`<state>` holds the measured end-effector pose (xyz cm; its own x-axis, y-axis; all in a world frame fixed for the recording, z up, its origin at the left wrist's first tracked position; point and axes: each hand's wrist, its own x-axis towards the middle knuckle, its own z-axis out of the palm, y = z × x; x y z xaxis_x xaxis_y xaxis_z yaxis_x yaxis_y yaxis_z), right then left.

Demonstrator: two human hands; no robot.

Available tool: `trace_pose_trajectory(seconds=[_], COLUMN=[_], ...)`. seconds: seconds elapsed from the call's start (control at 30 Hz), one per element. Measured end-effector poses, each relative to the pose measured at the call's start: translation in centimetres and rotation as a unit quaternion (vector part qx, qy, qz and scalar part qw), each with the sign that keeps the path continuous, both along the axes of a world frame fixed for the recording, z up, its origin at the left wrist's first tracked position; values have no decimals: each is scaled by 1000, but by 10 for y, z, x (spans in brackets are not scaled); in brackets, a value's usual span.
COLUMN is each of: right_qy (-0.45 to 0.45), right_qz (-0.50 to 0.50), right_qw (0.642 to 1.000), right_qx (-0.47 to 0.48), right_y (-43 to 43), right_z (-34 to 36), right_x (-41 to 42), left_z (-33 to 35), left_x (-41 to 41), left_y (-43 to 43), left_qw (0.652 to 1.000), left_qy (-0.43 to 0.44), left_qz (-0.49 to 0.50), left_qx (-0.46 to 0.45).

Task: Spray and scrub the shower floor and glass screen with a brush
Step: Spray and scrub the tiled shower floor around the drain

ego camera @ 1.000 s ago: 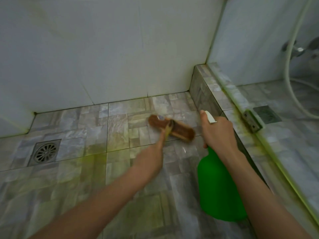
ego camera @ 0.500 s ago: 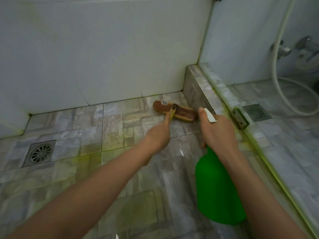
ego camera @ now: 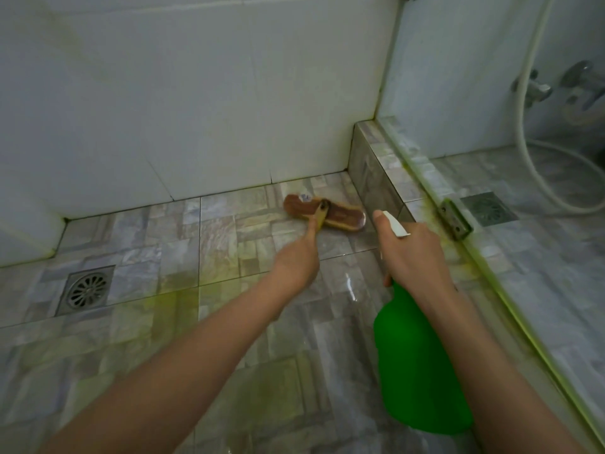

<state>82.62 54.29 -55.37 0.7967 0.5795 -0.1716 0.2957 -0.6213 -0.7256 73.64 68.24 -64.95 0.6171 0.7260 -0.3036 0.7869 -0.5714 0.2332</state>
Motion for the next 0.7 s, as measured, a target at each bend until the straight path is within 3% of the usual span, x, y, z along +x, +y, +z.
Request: trace_pose_trajectory(seconds=[0.13, 0.2, 0.33, 0.5, 0.57, 0.7], right_qy=[-13, -20, -5, 21, 22, 20], right_qz=[11, 17, 26, 72, 87, 108], right_qw=[1000, 999, 999, 997, 996, 994], right_qx=[-16, -21, -21, -11, -7, -7], right_y=[0, 4, 7, 12, 16, 30], right_z=[0, 0, 1, 1, 0, -2], right_x=[-2, -5, -18, -34, -41, -54], left_z=[-12, -13, 10, 0, -1, -3], left_x=[-60, -37, 1, -106, -154, -149], left_y=[-29, 2, 62, -21, -58, -11], left_qw=[999, 998, 997, 995, 997, 996], left_qy=[23, 6, 14, -38, 17, 53], left_qz=[-15, 14, 77, 91, 70, 63], left_qx=[32, 55, -6, -22, -34, 25])
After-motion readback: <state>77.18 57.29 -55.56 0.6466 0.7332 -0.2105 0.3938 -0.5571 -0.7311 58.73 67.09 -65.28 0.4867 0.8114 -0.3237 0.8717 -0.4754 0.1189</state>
